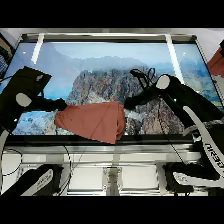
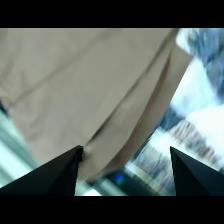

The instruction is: Fold the clothes and pants, and hang the long-sleeved shirts on hangers.

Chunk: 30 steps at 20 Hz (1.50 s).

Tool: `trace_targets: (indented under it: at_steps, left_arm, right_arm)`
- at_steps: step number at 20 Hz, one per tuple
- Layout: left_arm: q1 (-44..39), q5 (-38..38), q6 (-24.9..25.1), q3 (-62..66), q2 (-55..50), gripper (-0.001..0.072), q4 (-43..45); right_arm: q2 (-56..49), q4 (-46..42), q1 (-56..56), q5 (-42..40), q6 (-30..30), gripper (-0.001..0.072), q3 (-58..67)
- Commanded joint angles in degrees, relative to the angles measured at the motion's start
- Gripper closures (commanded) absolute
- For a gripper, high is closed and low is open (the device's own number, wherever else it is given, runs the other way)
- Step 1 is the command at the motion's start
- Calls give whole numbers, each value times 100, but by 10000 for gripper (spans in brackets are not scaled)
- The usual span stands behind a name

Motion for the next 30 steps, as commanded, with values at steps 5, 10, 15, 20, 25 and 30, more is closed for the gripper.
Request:
trace_targets:
  at_steps: [5, 10, 15, 20, 25, 30]
  left_arm:
    - [498, -33, -352, 2, 984, 13, 1331]
    - [741, -254, -367, 0, 1121, 14, 1331]
    - [741, -273, -367, 0, 1121, 14, 1331]
    - [741, -273, -367, 0, 1121, 15, 1331]
    - [741, -278, -367, 0, 1121, 15, 1331]
    - [741, -343, -367, 0, 1121, 15, 1331]
  right_arm:
    - [-297, 883, -267, -339, 31, 22, -1012]
    - [-1329, 2011, -254, -457, -463, 22, -1001]
    - [-1808, 2618, -251, -352, -833, 31, -1001]
    - [-2017, 2771, -7, -396, -874, 60, -793]
    - [-2500, 2761, 599, -376, -662, 285, -133]
    - [-2546, 2743, 664, -317, -592, 703, 492]
